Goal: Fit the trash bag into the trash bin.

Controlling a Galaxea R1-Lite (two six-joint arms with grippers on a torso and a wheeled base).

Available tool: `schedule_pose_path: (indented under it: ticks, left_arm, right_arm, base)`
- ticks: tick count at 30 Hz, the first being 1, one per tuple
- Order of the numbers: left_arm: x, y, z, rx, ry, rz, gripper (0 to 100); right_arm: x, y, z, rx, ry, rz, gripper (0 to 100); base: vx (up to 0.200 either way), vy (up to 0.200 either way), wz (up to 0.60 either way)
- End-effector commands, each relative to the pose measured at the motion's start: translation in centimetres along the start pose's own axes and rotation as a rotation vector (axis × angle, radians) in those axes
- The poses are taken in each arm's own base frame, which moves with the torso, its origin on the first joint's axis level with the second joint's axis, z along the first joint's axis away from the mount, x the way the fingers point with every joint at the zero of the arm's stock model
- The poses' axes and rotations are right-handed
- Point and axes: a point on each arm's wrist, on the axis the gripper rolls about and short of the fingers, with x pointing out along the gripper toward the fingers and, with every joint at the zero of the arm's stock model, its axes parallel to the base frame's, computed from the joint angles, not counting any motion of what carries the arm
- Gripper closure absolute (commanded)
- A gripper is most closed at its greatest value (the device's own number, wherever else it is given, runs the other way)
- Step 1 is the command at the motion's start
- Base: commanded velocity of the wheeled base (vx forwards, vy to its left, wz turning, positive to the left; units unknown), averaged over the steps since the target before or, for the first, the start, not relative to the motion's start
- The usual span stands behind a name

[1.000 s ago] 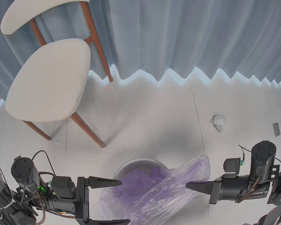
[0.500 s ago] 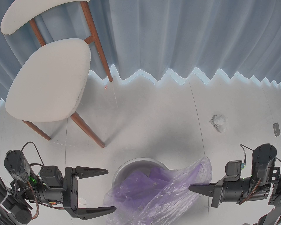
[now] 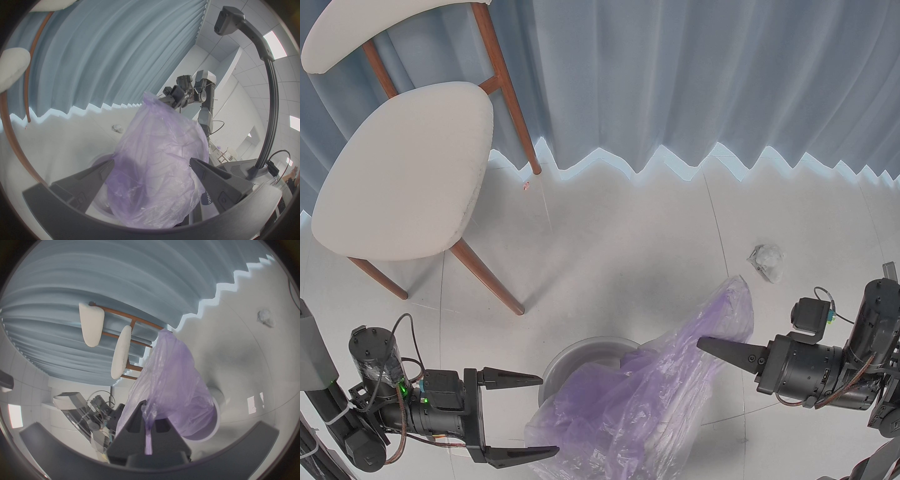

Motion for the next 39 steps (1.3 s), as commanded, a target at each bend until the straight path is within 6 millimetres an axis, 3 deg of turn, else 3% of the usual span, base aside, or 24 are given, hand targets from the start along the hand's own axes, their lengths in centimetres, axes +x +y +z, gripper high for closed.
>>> schedule_pose_path:
  ticks: [1, 33, 39]
  left_arm:
    - [0.5, -0.2, -1.3, -0.051, 0.05, -0.029, 0]
    - [1.9, -1.2, -1.5, -0.035, 0.085, -0.013, 0]
    - [2.2, -1.1, -1.6, -0.027, 0.113, 0.095, 0]
  right_arm:
    - [1.4, -0.1, -0.5, 0.024, 0.026, -0.002, 100]
    - [5.0, -2.7, -2.0, 0.026, -0.022, -0.13, 100]
    - [5.0, -2.7, -2.1, 0.025, -0.031, -0.122, 100]
  base:
    - [0.0, 0.0, 0.0]
    - [0.0, 0.0, 0.0]
    - [0.0, 0.0, 0.0]
